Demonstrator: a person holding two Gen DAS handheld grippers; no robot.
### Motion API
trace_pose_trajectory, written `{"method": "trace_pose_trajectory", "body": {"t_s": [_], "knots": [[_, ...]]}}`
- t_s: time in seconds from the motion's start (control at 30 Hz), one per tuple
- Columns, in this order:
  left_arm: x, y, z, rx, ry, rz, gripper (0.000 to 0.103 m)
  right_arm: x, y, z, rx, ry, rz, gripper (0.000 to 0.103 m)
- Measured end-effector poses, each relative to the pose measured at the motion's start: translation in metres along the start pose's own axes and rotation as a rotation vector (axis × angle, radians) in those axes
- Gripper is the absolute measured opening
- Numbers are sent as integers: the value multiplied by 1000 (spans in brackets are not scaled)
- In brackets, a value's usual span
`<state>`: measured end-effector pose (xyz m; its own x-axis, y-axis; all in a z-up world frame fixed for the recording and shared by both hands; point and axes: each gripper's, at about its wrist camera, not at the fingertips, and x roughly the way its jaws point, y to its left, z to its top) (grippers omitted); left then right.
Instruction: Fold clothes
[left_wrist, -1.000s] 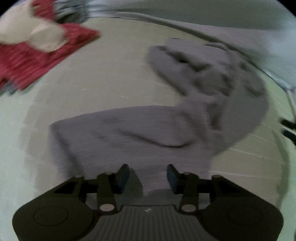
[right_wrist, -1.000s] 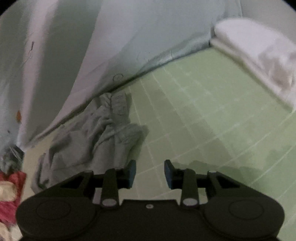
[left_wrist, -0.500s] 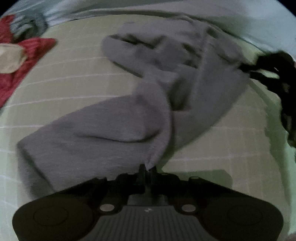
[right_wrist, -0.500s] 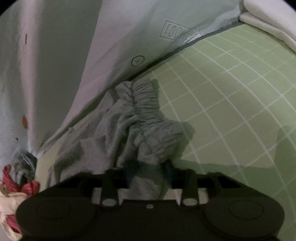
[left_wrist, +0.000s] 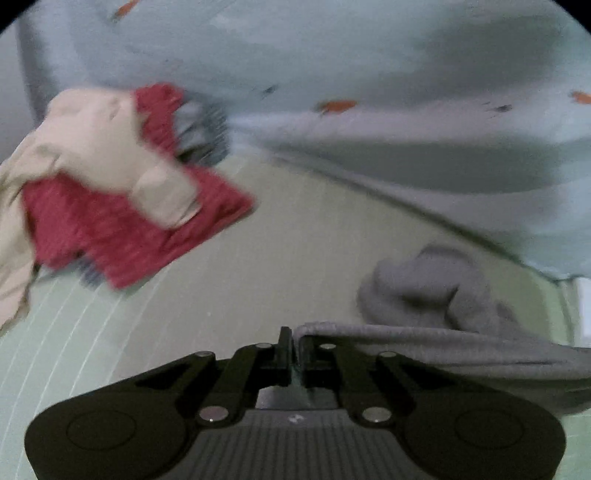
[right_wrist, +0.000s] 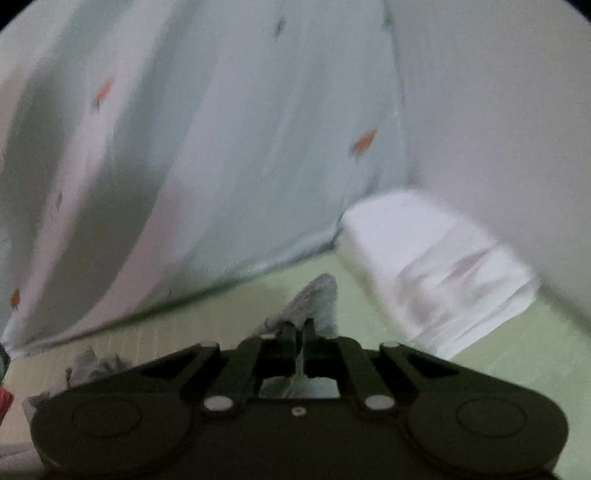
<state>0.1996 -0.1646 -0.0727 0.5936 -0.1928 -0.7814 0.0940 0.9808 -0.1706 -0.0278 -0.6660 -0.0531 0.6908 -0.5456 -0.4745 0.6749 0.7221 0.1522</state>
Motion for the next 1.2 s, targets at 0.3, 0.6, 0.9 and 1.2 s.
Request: {"method": "trace_pose_trajectory", "body": {"t_s": [0.3, 0.6, 0.9, 1.2], "knots": [[44, -20, -41, -96, 135, 44, 48, 4, -47, -58, 49, 205, -241, 36], [47, -21, -122, -162, 312, -100, 58, -4, -109, -113, 487, 327, -217, 54], [69, -31, -141, -305, 327, -202, 4, 0, -109, -129, 506, 393, -147, 62], [-64, 69, -58, -292, -142, 188, 4, -6, -117, -127, 505, 357, -173, 62]]}}
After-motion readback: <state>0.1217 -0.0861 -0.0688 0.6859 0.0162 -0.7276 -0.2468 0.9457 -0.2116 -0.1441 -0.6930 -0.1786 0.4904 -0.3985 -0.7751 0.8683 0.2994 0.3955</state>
